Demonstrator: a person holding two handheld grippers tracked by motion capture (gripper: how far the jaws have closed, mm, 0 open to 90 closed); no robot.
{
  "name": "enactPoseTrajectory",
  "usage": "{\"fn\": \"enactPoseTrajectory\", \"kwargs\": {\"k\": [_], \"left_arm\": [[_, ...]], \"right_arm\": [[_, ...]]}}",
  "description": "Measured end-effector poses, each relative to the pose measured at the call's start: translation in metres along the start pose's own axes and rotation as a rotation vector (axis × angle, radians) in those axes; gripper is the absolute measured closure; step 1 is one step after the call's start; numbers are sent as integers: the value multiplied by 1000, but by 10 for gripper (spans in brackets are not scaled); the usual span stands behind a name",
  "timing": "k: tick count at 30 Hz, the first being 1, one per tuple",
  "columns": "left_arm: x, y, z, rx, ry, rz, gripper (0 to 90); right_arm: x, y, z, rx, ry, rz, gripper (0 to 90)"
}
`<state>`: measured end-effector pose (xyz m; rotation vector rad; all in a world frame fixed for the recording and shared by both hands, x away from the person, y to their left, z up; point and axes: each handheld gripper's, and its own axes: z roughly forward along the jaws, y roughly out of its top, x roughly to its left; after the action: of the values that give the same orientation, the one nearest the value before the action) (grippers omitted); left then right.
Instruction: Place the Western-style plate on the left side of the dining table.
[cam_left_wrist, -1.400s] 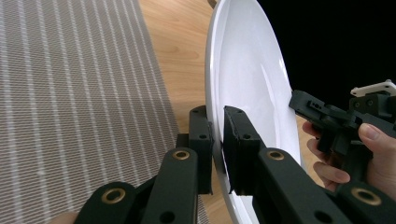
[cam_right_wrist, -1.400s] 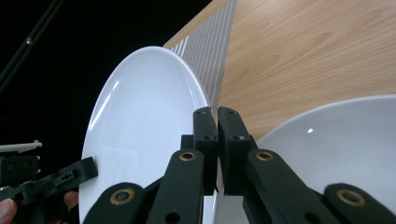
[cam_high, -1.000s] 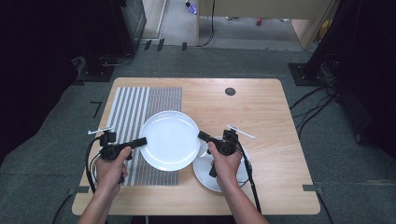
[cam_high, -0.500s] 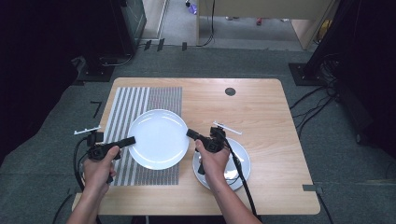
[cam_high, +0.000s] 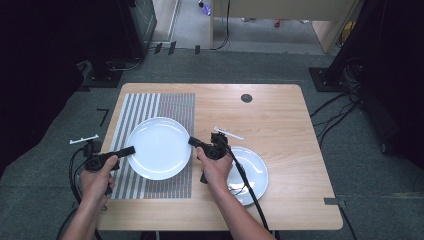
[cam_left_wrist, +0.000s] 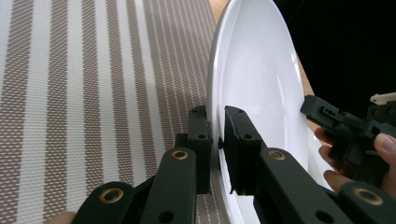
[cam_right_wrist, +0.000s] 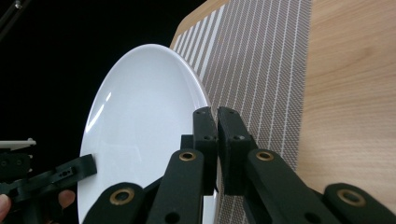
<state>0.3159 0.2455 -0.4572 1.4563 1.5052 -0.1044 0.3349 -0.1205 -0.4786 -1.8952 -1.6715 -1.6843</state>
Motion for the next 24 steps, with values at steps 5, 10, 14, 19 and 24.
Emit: {"fn": "enactPoseTrajectory", "kwargs": {"k": [5,10,14,19,24], "left_arm": [[9,6,1,-10,7,-17,822],[17,13,6,-14,26,-34,818],[25,20,13,-12,35,-54,817],[33,26,22,-13,57,-65,817],[39,34,28,-19,81,-78,816]], "right_arm": [[5,2,13,1,-14,-3,880],[5,7,26,0,-30,-1,880],[4,10,37,-1,-48,9,879],[-1,14,53,10,-76,14,877],[-3,16,66,20,-99,23,875]]}}
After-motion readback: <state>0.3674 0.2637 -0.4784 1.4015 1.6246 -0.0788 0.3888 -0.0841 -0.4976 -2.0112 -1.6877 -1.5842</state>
